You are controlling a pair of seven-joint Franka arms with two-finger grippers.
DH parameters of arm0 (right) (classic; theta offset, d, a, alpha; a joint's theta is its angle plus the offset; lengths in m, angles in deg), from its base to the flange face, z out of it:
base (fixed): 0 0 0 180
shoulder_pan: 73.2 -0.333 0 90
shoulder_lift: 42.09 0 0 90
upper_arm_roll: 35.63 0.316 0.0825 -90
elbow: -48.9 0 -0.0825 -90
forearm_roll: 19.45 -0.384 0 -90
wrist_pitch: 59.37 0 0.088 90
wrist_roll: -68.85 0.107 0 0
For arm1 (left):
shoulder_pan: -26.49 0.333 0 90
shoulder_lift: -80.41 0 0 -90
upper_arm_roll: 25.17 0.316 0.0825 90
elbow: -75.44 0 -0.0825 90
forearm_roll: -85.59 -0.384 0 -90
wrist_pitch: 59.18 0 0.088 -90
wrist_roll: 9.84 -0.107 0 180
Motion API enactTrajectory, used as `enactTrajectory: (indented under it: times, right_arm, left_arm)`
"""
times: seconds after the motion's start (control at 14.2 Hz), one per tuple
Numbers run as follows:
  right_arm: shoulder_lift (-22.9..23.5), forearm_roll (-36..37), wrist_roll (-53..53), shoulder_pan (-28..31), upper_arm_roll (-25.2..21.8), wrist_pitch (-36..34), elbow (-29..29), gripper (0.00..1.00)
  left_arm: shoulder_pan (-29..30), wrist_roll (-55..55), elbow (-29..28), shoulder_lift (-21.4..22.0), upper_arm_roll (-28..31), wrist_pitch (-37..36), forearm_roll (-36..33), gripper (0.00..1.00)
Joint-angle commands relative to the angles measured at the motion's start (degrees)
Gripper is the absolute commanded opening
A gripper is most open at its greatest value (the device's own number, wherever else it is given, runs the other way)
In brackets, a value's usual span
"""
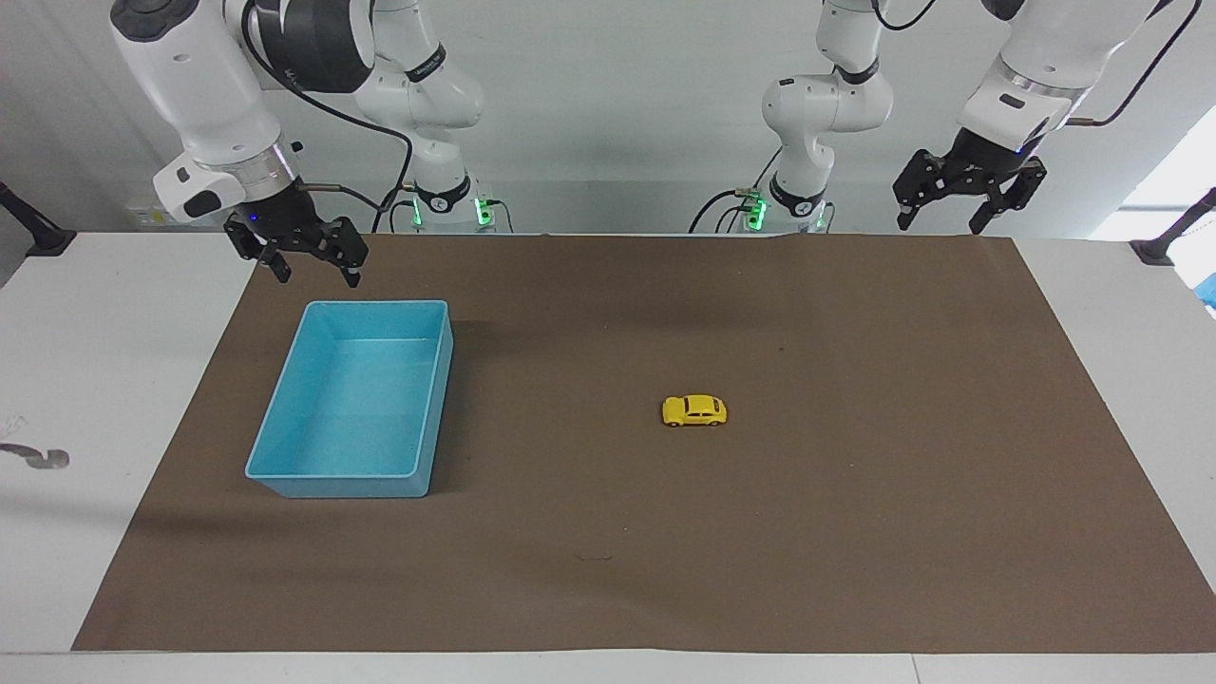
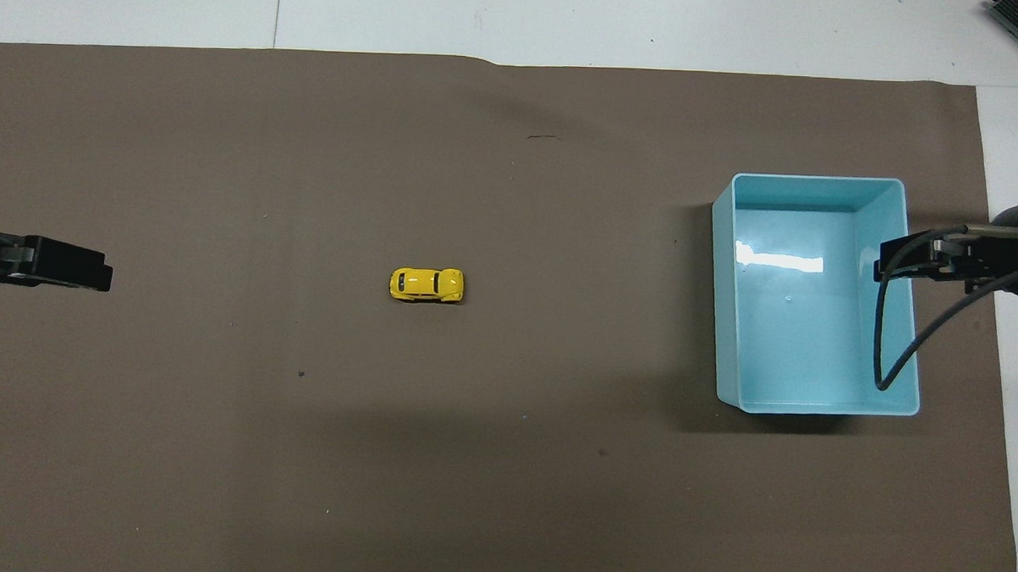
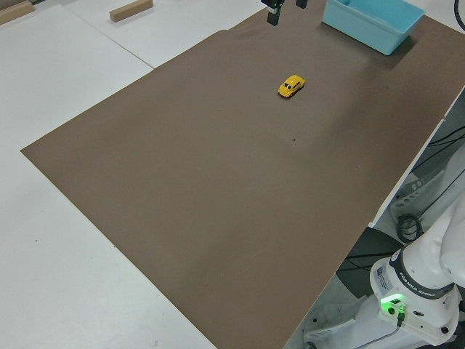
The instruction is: Wind up and store yellow beetle car
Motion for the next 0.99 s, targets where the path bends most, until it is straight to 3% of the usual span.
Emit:
enactTrajectory:
  times: [0.0,0.92]
  right_arm:
    - [-1.0,-1.2,0.1,0.8,0.6,0.2,0.9,1.00]
    - [-1.0,-1.2,0.1,0.8,0.6,0.2,0.9,1.00]
  left_arm:
    - [0.8,-0.9,0.1,0.3,-0.6,-0.6,-0.4,1.00]
    - [0.6,-0.5,-0.7,0.3,-0.5,-0.4,-0.4,1.00]
